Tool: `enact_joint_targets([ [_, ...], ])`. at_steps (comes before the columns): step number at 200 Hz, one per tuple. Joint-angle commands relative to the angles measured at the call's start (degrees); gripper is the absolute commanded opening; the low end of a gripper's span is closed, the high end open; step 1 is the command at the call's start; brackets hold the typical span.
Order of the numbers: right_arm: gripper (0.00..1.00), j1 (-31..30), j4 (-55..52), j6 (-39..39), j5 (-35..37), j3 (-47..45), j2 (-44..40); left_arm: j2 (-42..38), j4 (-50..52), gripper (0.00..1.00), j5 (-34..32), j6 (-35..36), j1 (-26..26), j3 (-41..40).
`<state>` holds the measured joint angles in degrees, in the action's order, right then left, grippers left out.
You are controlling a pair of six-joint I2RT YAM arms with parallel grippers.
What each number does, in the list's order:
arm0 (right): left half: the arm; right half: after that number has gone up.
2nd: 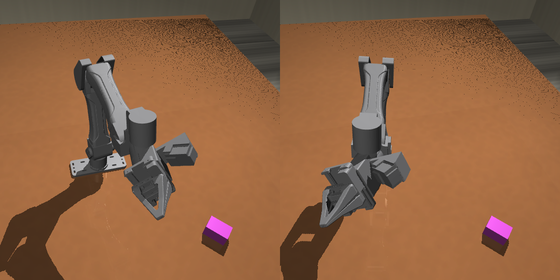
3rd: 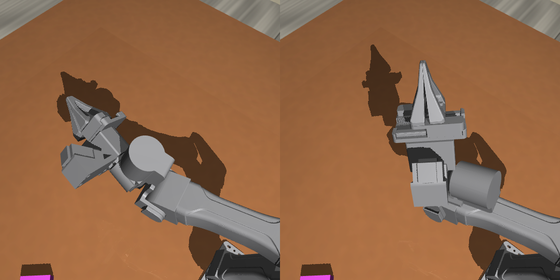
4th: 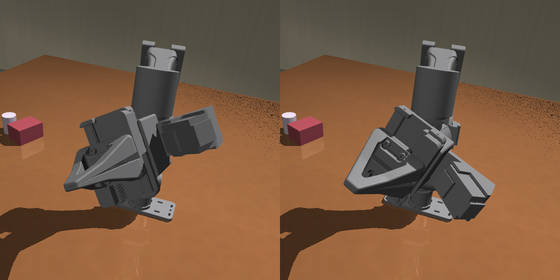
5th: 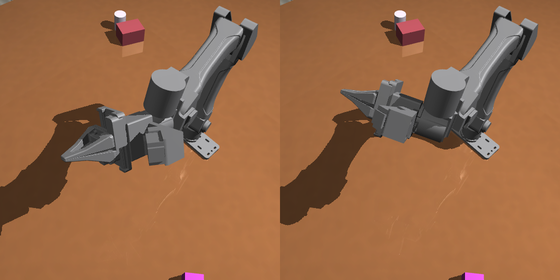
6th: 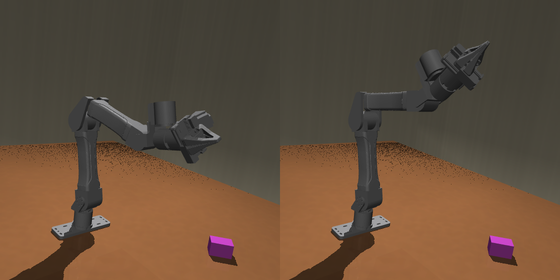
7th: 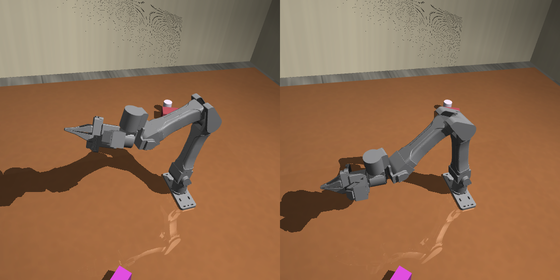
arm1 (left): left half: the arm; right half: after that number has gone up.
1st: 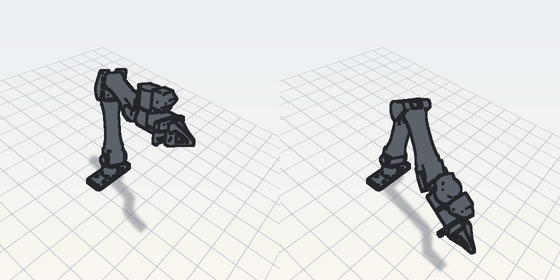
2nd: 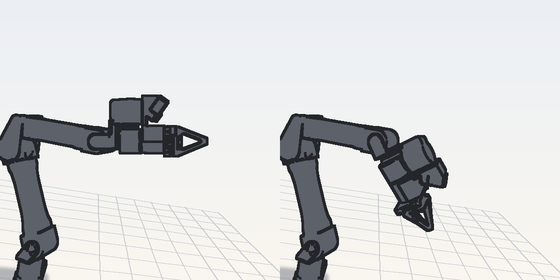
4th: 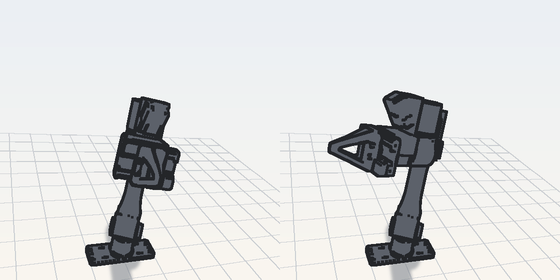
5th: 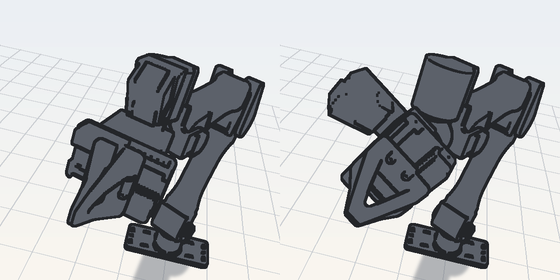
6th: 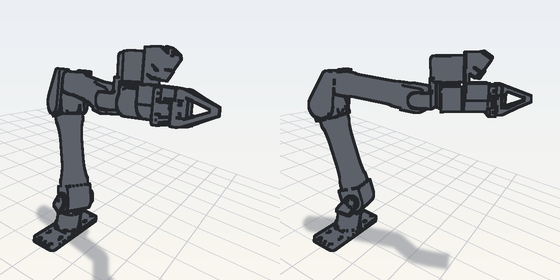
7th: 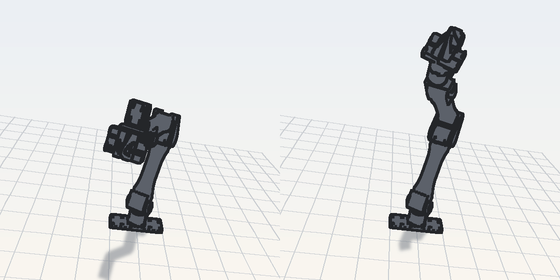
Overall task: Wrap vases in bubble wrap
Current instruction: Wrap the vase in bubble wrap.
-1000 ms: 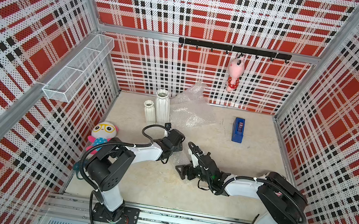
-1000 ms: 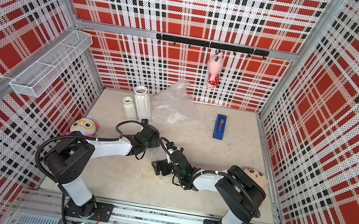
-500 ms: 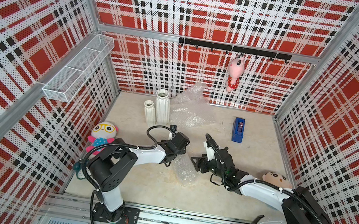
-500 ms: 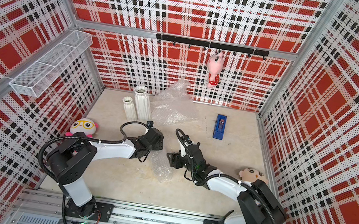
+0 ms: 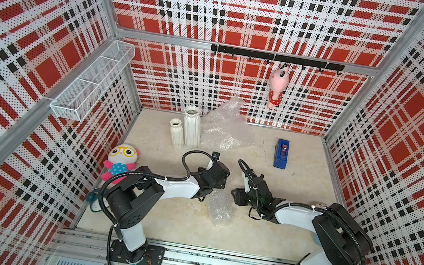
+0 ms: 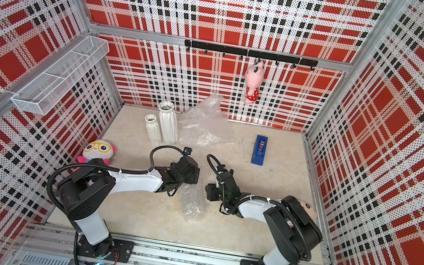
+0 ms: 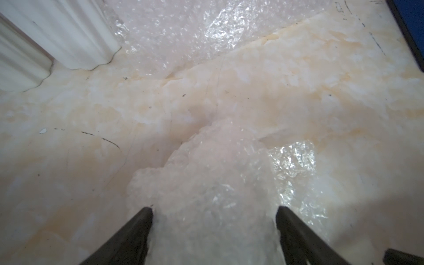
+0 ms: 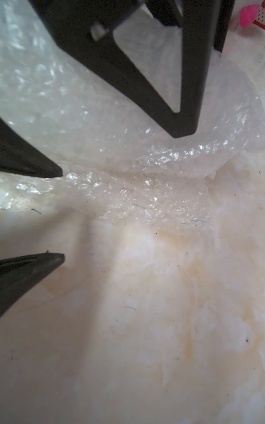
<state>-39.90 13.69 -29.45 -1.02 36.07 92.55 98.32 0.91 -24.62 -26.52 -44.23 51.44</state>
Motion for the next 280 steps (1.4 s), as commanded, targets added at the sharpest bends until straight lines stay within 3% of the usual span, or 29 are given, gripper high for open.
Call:
enact_joint_targets([
  [1, 0.49, 1.0, 2.3, -1.7, 1.0, -0.4, 1.2, 0.5, -0.3, 0.87, 2.9, 3.1, -1.2, -1.8],
  [27, 0.47, 3.1, 1.6, -1.1, 2.5, -1.4, 0.7, 0.5, -0.3, 0.87, 3.2, 3.9, -1.9, -1.9],
  [77, 0.47, 4.2, 4.9, -1.8, -1.4, -2.8, 0.2, 1.2, -0.9, 0.87, 3.7, 5.0, -3.3, -1.3],
  [125, 0.48, 9.5, 19.9, -12.0, -12.8, -7.3, 2.6, 1.1, -1.2, 0.87, 3.7, 7.2, -4.9, -1.1],
  [190, 0.44, 9.6, 18.2, -11.1, -12.6, -5.6, 4.8, 1.0, -2.0, 0.88, 4.1, 8.0, -5.5, -1.2],
  [238, 0.36, 9.6, 19.0, -11.0, -15.2, -3.8, 7.3, 0.8, -2.3, 0.88, 4.8, 8.1, -5.8, -1.1],
  [280, 0.21, 9.6, 19.1, -11.1, -17.3, -2.3, 7.7, 0.3, -2.6, 0.88, 5.2, 7.9, -5.7, -1.4],
])
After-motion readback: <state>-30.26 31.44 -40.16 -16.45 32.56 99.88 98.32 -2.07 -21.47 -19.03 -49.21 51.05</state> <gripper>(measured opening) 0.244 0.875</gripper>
